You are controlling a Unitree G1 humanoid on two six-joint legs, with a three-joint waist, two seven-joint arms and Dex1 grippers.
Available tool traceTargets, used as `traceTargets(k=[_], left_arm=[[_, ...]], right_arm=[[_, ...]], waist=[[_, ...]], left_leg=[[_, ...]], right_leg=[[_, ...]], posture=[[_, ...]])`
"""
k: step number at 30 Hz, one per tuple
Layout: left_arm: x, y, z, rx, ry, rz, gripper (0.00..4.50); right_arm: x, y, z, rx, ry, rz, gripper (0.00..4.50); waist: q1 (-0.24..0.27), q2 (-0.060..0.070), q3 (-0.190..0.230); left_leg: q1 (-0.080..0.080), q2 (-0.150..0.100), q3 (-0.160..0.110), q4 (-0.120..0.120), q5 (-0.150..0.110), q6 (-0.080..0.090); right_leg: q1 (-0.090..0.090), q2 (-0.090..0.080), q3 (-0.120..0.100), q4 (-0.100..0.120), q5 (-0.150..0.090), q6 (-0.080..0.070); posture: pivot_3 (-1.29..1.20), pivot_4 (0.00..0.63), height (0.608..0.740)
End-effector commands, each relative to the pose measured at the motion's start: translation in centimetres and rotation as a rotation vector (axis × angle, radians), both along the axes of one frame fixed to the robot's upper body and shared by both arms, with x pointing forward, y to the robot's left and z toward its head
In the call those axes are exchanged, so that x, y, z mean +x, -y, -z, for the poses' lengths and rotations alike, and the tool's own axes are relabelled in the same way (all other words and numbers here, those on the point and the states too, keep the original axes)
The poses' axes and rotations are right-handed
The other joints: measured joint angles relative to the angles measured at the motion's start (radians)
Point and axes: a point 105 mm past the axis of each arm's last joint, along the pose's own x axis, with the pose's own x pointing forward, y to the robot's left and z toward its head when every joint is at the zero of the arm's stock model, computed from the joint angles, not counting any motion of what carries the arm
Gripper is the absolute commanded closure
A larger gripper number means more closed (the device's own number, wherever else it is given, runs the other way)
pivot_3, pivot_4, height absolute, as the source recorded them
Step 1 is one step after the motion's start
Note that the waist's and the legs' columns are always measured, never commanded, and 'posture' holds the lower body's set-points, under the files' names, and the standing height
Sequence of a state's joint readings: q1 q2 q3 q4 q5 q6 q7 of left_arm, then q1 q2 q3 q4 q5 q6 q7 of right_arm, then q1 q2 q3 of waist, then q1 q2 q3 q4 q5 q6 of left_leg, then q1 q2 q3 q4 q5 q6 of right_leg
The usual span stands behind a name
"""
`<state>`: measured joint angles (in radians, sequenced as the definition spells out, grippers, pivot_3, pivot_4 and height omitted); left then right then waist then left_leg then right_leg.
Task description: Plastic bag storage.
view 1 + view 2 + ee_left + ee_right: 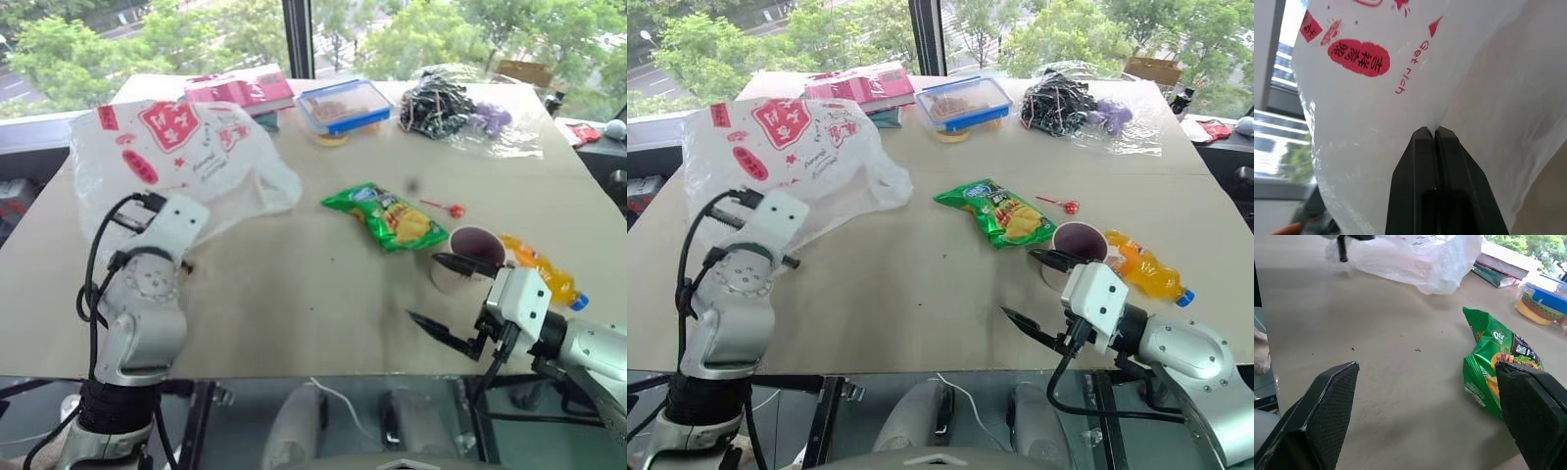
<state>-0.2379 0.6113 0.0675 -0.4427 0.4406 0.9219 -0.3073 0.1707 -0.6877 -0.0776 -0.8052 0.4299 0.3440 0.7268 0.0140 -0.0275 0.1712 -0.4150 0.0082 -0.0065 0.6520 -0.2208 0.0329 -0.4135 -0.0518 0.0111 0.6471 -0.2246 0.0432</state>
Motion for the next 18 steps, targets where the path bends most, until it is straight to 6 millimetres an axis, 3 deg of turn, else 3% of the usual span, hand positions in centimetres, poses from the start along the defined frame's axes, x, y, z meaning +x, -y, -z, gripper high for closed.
traceTargets(k=[1,3,12,15,18], left_arm=[[-0.1,3.0,-1.9,-0.18,0.006,0.175,4.45],[-0.2,4.8,-1.9,-0.311,-0.051,0.264,4.45],[0.2,7.0,-7.2,-0.801,0.016,0.367,4.45],[0.1,5.6,-8.7,-0.853,0.075,0.335,4.45],[0.0,3.0,-10.5,-0.927,0.195,0.256,4.45]], right_arm=[[-0.1,-0.3,-0.7,0.01,0.037,-0.02,0.0],[-0.1,-0.3,-0.7,0.009,0.035,-0.024,0.0],[0.3,-0.4,-0.1,0.0,-0.028,0.002,0.0],[0.6,-0.6,0.0,-0.004,-0.046,0.005,0.0],[1.1,-0.8,0.1,0.005,-0.061,0.002,0.0]], waist=[[0.0,0.0,0.0],[0.0,0.0,0.0],[-0.003,-0.001,0.0],[-0.008,-0.001,0.0],[-0.017,-0.001,0.0]], left_leg=[[0.0,0.0,0.0,0.0,0.0,0.0],[0.0,0.0,0.0,0.0,0.0,0.0],[0.001,-0.001,-0.001,0.002,0.0,0.0],[0.0,-0.001,-0.001,0.002,0.0,0.0],[0.001,-0.001,-0.001,0.002,0.0,0.0]], right_leg=[[0.0,0.0,0.0,0.0,0.0,0.001],[0.0,0.001,0.0,0.0,0.001,0.003],[0.001,0.003,0.0,0.002,0.001,0.004],[0.0,0.003,0.0,0.003,0.001,0.004],[0.0,0.004,0.001,0.005,0.001,0.004]], posture=[[0.0,0.15,0.74],[0.0,0.15,0.74],[0.0,0.15,0.74],[0.0,0.15,0.74],[0.0,0.15,0.74]])
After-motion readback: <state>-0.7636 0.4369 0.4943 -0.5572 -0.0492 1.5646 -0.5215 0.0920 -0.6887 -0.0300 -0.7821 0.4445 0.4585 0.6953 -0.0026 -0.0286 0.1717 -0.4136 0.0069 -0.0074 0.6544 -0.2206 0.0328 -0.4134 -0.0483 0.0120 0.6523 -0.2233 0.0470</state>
